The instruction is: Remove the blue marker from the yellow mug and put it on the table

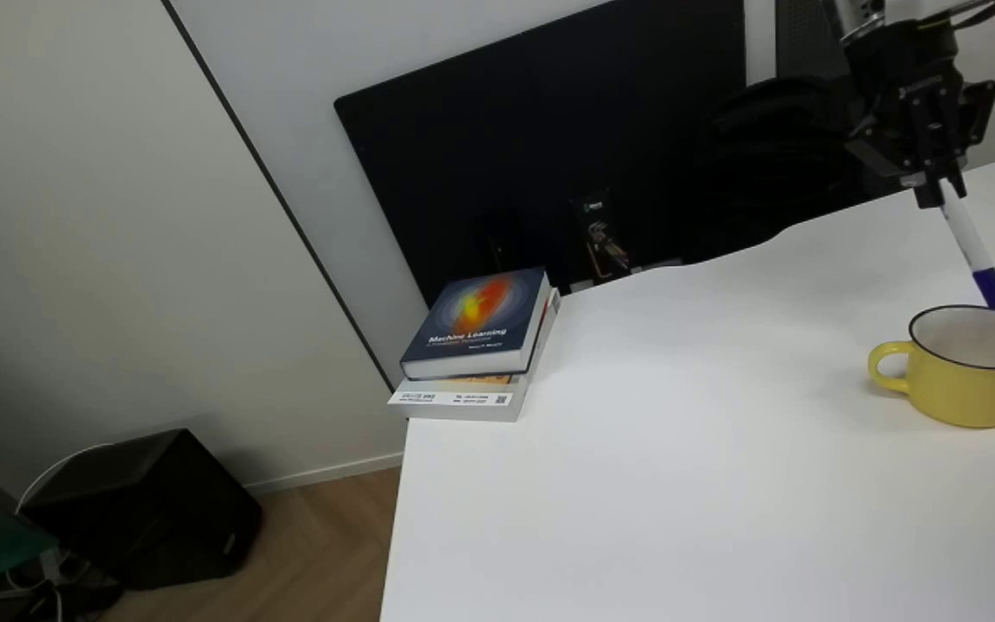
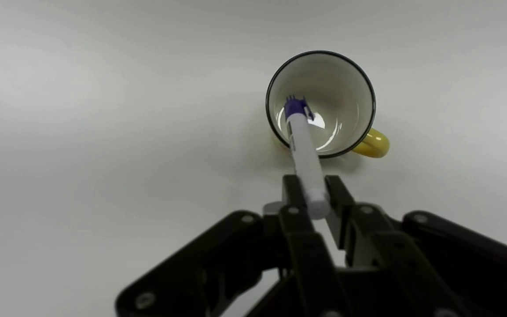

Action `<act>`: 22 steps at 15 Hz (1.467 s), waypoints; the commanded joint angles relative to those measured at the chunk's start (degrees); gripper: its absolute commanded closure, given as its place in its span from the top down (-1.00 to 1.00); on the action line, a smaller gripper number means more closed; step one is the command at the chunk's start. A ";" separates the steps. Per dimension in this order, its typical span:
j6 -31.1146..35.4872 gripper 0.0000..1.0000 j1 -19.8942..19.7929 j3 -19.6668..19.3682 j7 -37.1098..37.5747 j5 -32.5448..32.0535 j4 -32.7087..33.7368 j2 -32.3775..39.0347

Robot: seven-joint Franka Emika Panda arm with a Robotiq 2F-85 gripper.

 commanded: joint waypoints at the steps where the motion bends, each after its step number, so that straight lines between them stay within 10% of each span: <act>1: -2.82 -0.91 0.51 -0.96 0.07 -1.38 0.56 -2.23; 22: -1.06 -0.91 -1.32 -1.40 -0.71 -3.38 -1.88 -7.33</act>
